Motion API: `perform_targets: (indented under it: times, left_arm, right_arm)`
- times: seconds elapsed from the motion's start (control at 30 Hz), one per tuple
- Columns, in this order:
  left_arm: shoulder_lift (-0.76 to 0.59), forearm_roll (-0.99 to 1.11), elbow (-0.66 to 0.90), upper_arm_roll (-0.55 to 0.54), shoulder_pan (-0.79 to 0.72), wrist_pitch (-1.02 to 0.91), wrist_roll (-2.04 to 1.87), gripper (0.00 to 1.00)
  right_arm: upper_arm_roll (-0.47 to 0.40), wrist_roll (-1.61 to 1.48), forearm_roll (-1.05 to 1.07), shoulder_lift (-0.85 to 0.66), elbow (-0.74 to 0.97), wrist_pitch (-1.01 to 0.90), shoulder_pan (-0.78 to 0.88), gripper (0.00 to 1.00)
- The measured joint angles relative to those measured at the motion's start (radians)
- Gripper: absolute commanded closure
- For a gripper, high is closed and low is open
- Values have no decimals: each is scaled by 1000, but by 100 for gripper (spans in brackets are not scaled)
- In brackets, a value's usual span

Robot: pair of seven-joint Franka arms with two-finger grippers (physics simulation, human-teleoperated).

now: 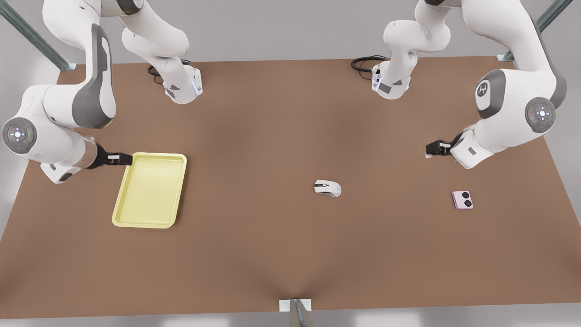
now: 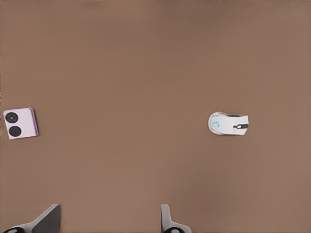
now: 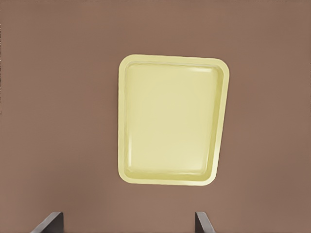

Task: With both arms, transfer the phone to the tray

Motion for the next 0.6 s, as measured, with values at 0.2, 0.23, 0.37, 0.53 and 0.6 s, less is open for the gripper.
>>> perform_targets:
  times: [0.2, 0.23, 0.37, 0.53, 0.6]
  left_arm:
    - [121, -5, 58, 72, -5, 57, 11, 0]
    - [160, -3, 59, 106, 6, 70, 13, 0]
    - [286, 21, 60, 154, 53, 134, 22, 0]
    - [391, 47, 60, 158, 72, 229, 36, 0]
    - [425, 40, 58, 157, 101, 270, 49, 0]
  right_arm:
    - [5, 4, 3, 4, 9, 50, 11, 0]
    - [6, 5, 4, 4, 9, 55, 12, 0]
    - [6, 7, 9, 7, 10, 70, 10, 0]
    - [6, 8, 12, 11, 14, 78, 10, 0]
    - [6, 9, 13, 11, 14, 79, 11, 0]
